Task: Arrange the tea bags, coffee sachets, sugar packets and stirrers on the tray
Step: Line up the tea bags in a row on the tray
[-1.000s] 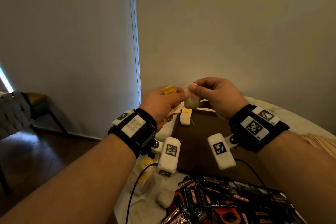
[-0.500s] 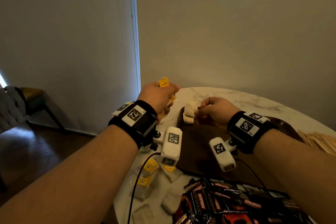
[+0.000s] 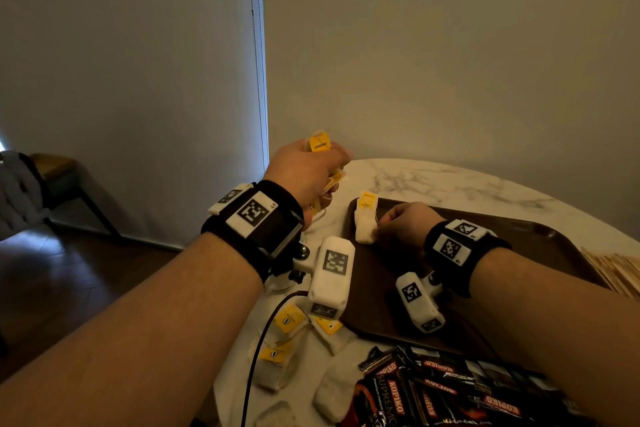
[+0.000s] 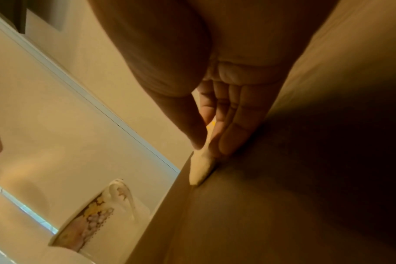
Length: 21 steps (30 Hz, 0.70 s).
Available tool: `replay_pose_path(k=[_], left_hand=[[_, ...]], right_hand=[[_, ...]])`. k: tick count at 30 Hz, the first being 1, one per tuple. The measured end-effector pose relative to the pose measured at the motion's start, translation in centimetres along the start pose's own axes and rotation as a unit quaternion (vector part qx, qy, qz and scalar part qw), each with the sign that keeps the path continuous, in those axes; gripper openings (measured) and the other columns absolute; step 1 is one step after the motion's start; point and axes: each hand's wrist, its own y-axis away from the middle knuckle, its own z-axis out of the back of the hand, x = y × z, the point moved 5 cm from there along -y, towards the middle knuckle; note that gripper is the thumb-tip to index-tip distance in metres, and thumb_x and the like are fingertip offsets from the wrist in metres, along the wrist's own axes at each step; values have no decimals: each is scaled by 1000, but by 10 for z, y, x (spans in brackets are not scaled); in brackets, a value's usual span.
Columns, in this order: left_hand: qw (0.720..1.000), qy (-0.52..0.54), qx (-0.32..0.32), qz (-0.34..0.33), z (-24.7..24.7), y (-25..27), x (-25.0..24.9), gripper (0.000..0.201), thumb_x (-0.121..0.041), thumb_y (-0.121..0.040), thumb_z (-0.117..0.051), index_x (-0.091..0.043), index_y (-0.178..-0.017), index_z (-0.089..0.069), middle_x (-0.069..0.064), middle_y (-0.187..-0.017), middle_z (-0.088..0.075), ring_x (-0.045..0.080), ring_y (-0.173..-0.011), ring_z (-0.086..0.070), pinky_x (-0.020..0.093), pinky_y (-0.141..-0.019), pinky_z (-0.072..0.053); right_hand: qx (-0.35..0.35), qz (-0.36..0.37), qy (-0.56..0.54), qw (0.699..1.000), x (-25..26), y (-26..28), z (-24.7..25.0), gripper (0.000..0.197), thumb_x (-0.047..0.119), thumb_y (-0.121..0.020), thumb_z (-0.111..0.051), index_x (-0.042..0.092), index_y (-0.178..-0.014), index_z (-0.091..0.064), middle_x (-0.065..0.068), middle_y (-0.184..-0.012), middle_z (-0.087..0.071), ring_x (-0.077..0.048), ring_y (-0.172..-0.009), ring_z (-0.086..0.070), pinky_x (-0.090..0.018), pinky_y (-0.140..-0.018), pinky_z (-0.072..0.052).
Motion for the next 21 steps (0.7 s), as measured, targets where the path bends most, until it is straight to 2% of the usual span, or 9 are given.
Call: replay_pose_path(k=[3,7,14,17,21], left_hand=[[1000,-2,3,-2,-1,1,0,11,-21,-92,-73,-19,-82,-70,2,-67,-59,11,-48,-52,23,-48,-43],[1000,-7,2,-3,-2,2,0,11,-22,-92,-74,-19,-82,-70,2,-69,-59,11,-48,-53,22,-47,-42],[1000,-22,-2,-6,0,5,-1,11,-22,-92,-74,-20,-83,-70,3,-72,-61,13,-53,-54,24,-50,-44],[1000,-25,-3,-4,-1,5,-1,10,-23,-93,-73,-20,-84,-70,3,-73,-61,13,-55,-55,25,-52,-45],[1000,-23,0,-1,-1,4,1,9,-23,-92,-74,-21,-85,-70,4,-78,-63,14,-58,-56,26,-54,-46]], right_hand=[[3,-12,-35,999,-3,2,2,17,11,-88,-78,8,-103,-71,-10,-101,-75,-22,-97,-72,-32,-82,-59],[5,-22,-68,997,-2,5,1,10,7,-93,-71,7,-103,-69,-10,-96,-72,-14,-78,-68,-24,-61,-53],[21,-29,-153,988,-8,9,1,14,2,-97,-63,-2,-109,-70,-20,-104,-72,-22,-82,-71,-29,-68,-59],[25,-23,-179,983,-10,9,-3,17,-3,-95,-62,-4,-110,-69,-21,-107,-71,-24,-84,-70,-33,-78,-61],[6,-2,-208,978,-13,3,-4,20,-6,-94,-60,-8,-112,-68,-22,-109,-72,-25,-85,-71,-37,-85,-61]])
